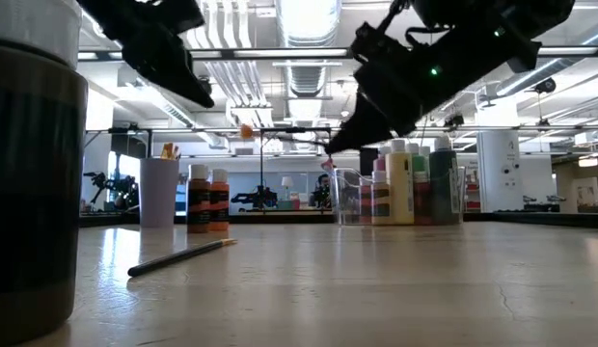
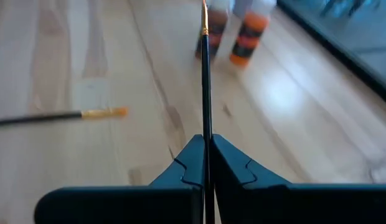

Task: Pick & Place Paint Supplies
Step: Put the gold paint brush into the violet cup

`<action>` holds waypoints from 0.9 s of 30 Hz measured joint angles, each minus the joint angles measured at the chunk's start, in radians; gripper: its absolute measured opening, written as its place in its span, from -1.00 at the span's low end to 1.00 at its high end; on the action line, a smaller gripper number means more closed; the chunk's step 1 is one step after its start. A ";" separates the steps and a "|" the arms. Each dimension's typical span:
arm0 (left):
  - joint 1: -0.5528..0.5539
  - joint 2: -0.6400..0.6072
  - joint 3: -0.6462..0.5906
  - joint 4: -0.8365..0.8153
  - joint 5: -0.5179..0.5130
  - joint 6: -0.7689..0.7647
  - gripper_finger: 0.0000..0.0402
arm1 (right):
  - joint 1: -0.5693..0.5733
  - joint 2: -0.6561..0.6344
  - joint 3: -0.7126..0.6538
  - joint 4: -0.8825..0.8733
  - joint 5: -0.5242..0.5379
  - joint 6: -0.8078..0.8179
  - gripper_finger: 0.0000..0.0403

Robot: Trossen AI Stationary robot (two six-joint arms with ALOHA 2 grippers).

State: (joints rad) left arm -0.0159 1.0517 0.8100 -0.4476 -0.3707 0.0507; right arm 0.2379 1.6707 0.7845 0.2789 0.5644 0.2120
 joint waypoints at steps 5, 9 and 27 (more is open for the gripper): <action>-0.016 -0.138 -0.145 0.210 0.017 0.004 -0.22 | 0.000 -0.008 0.000 0.133 0.047 -0.121 -0.96; -0.020 -0.224 -0.239 0.360 0.028 0.018 -0.22 | 0.000 -0.035 0.000 0.208 0.049 -0.218 -0.96; -0.021 -0.166 -0.495 1.467 0.474 0.263 -0.22 | 0.000 -0.188 0.010 0.549 -0.224 -0.535 -0.95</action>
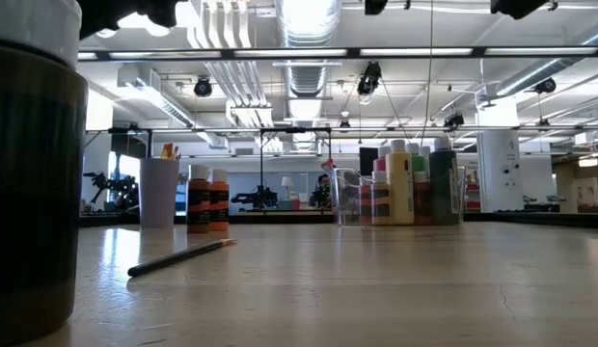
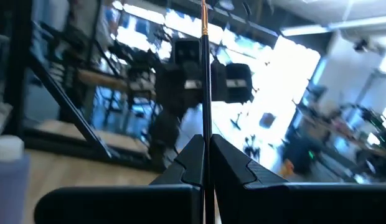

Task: Pick & Place Paint Supplies
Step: Put the gold paint brush into the violet cup

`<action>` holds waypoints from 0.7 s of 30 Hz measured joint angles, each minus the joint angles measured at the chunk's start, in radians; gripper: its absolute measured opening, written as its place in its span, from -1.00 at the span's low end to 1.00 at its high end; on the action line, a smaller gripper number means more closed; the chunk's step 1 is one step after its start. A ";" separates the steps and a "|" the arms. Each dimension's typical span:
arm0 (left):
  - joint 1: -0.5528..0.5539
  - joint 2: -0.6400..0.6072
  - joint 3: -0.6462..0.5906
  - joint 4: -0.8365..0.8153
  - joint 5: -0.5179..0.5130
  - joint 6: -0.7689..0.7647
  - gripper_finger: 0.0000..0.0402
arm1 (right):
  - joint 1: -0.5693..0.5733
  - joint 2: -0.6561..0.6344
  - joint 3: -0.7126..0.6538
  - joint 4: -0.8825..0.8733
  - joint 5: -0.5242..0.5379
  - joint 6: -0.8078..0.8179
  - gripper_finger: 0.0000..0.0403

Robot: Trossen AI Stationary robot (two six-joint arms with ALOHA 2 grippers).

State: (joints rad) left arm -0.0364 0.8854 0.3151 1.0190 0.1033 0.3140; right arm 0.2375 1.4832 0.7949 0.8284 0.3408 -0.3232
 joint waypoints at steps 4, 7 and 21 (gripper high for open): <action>0.000 0.083 0.078 0.027 0.077 0.010 -0.22 | 0.000 0.001 0.028 0.000 -0.009 -0.034 -0.95; 0.000 0.153 0.149 0.025 0.102 0.040 -0.22 | 0.000 0.004 0.039 -0.003 -0.009 -0.047 -0.95; -0.001 0.325 0.347 0.006 0.144 0.051 -0.23 | 0.000 0.004 0.034 -0.033 -0.009 -0.044 -0.95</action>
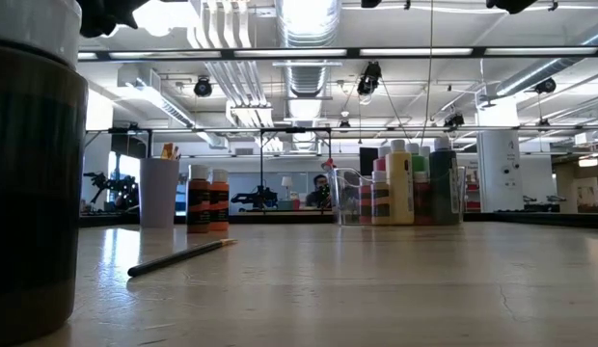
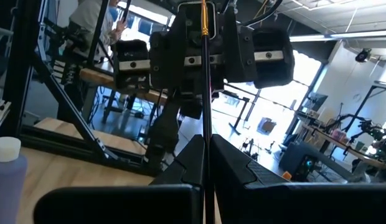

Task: Pick & Place Paint Supplies
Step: Put the gold paint brush into the violet cup

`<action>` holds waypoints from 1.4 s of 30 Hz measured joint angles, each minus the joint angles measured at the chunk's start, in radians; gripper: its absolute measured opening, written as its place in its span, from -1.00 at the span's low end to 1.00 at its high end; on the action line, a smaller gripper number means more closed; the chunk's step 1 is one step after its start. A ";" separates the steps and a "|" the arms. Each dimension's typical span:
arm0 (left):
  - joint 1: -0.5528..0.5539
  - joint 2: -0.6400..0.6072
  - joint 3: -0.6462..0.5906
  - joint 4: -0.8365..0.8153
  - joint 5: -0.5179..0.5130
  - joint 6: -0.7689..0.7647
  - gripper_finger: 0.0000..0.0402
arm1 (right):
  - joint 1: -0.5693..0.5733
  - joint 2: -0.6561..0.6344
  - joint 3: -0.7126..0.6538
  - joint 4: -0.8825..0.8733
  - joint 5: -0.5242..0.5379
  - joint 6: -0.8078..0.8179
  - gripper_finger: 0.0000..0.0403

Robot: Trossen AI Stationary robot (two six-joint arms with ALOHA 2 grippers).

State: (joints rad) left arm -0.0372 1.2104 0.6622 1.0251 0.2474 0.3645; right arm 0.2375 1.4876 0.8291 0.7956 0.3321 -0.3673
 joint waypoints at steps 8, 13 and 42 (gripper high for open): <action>0.000 -0.010 0.007 0.003 0.022 -0.015 -0.26 | 0.000 0.000 0.000 -0.004 0.000 -0.001 -0.95; 0.000 -0.016 0.007 -0.003 0.026 -0.027 -0.39 | 0.000 0.000 0.000 -0.006 0.001 0.000 -0.95; 0.000 -0.120 0.005 -0.155 -0.011 -0.066 -0.94 | 0.000 0.000 -0.001 -0.050 0.107 0.050 -0.64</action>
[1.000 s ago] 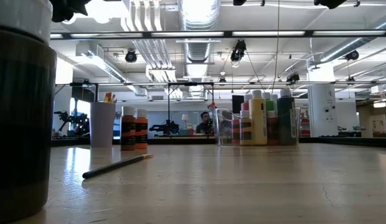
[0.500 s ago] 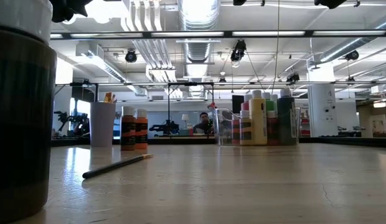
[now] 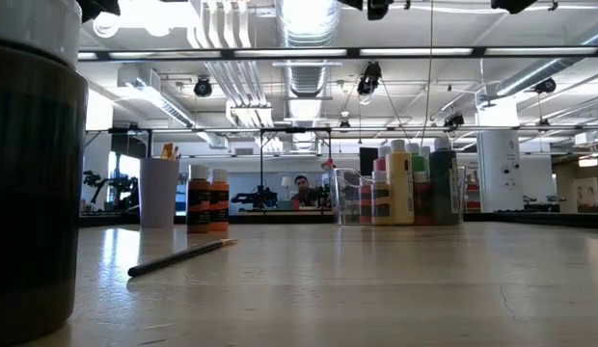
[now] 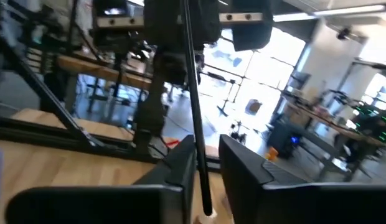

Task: Pick & Place Paint Supplies
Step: Put the gold paint brush into the violet cup

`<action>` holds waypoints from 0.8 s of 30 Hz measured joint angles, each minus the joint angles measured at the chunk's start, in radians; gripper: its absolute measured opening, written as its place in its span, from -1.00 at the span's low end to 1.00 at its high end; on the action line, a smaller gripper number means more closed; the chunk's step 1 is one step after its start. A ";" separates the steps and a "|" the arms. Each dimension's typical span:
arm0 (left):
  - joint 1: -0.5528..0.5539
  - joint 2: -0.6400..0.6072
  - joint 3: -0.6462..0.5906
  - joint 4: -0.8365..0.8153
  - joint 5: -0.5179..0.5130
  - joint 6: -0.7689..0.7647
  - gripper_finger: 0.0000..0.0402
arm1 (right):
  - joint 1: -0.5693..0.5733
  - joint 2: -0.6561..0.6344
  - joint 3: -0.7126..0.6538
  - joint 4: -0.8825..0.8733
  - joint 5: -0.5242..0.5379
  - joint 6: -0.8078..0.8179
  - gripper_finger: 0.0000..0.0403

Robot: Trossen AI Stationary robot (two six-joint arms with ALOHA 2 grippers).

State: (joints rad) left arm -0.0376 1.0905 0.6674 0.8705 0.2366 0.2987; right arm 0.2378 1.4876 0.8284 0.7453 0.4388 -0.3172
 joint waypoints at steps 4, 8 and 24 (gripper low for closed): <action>0.000 -0.074 0.001 -0.100 -0.101 0.016 -0.94 | 0.000 0.000 0.000 -0.023 0.085 0.020 -0.46; 0.000 -0.160 0.002 -0.211 -0.285 0.076 -0.94 | 0.000 -0.002 0.000 -0.061 0.233 0.080 -0.28; 0.060 -0.287 0.034 -0.383 -1.217 0.359 -0.93 | 0.000 -0.005 0.000 -0.114 0.481 0.184 0.08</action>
State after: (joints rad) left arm 0.0221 0.8032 0.7013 0.4877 -0.9805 0.6579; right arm 0.2375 1.4821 0.8284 0.6314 0.9195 -0.1332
